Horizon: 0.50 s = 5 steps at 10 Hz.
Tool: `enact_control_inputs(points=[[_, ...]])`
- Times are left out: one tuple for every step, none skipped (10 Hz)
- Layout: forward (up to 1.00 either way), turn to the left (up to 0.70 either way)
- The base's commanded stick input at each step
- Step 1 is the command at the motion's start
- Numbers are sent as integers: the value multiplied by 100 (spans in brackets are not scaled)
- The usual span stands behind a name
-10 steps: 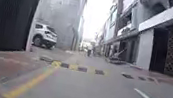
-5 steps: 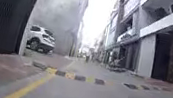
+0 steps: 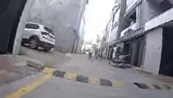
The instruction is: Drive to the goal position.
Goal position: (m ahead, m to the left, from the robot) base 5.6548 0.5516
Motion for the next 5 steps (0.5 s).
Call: enact_control_inputs(points=[[85,-3],[85,-23],[85,-34],[85,-21],[85,0]])
